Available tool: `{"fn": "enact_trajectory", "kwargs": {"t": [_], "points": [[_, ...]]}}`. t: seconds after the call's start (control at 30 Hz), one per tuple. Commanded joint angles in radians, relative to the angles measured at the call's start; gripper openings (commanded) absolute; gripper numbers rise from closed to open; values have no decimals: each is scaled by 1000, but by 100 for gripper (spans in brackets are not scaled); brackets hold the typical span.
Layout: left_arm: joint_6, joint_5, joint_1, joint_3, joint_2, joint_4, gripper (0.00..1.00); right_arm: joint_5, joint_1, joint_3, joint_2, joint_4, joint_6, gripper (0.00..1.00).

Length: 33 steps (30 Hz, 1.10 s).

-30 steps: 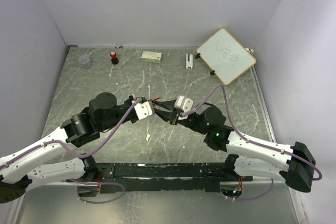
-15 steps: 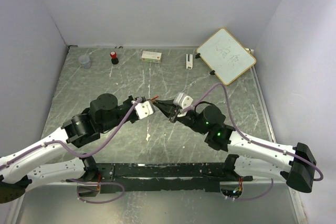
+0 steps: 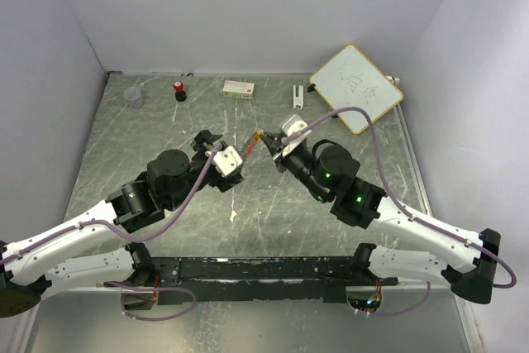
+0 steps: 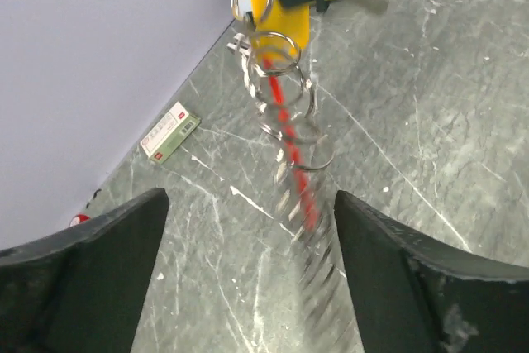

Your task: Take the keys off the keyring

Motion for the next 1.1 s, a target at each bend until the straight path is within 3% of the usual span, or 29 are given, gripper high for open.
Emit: {"fn": "enact_trajectory", "kwargs": {"t": [0.0, 0.3, 0.5, 0.63, 0.73, 0.83, 0.93, 1.07], "points": [[-39, -73, 0, -21, -9, 93, 98, 205, -7, 141, 32, -187, -2, 0], [-45, -196, 0, -14, -36, 207, 99, 294, 25, 307, 144, -400, -7, 0], [-55, -230, 1, -42, -89, 295, 82, 441, 145, 441, 254, -625, -38, 0], [-73, -218, 2, -49, -110, 281, 81, 564, 229, 563, 367, -821, 15, 0], [-98, -179, 2, -73, -135, 280, 81, 499, 247, 653, 423, -948, 76, 0], [-111, -137, 1, -103, -180, 276, 73, 498, 275, 668, 408, -958, 89, 0], [-109, -127, 1, -144, -225, 287, 57, 484, 280, 634, 349, -901, 77, 0], [-67, 28, 3, -182, -276, 284, 58, 424, 280, 595, 272, -833, 69, 0]]}}
